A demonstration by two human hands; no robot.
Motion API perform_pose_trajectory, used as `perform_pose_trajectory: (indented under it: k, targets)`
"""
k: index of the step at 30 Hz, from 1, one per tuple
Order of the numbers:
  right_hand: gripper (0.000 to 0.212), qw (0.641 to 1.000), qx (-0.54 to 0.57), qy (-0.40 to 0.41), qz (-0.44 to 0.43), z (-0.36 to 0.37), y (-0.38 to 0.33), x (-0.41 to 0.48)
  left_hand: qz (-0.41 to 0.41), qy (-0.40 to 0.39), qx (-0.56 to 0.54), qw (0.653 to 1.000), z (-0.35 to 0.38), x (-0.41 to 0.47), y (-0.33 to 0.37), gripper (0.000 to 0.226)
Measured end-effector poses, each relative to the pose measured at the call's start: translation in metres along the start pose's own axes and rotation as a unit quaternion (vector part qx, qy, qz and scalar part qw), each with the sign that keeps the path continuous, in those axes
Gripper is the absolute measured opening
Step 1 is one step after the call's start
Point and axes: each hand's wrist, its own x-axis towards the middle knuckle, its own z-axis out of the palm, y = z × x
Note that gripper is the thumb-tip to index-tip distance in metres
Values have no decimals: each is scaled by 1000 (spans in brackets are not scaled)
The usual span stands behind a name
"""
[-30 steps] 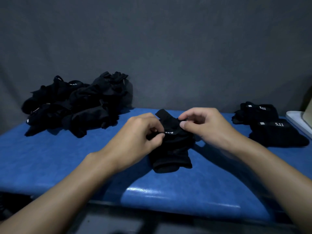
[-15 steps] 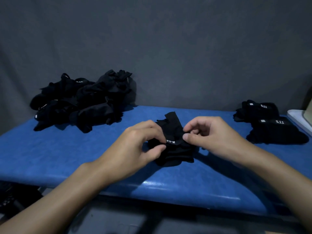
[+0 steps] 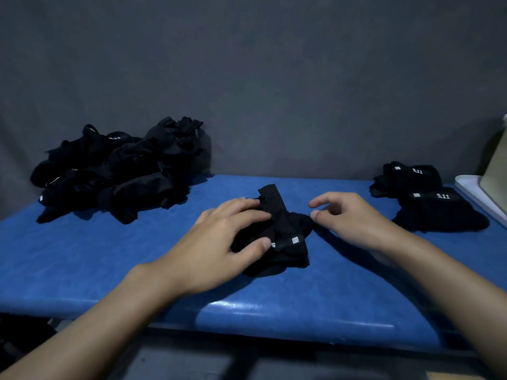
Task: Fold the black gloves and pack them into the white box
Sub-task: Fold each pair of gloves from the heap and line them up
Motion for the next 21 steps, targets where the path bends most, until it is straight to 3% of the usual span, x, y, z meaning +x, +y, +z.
perform_pose_trajectory:
  k: [3,5,13,17,19,21]
  targets:
    - [8,1000,28,-6,3,0,-1,2,-33,-99,57,993,5,0,-1,77]
    - [5,1000,23,-12,-1,1,-2,2,-43,-119,65,990,5,0,0,77]
    - [13,996,-22,62,-53,3,1,7,-45,-152,86,984,5,3,3,72]
    - [16,988,-143,27,-47,6,5,11,-43,-156,98,982,6,3,4,74]
    - [17,989,-143,21,-37,6,3,13,-41,-151,94,983,6,2,3,75]
    - [24,990,-105,50,-80,5,-1,13,-40,-143,89,985,6,3,2,76]
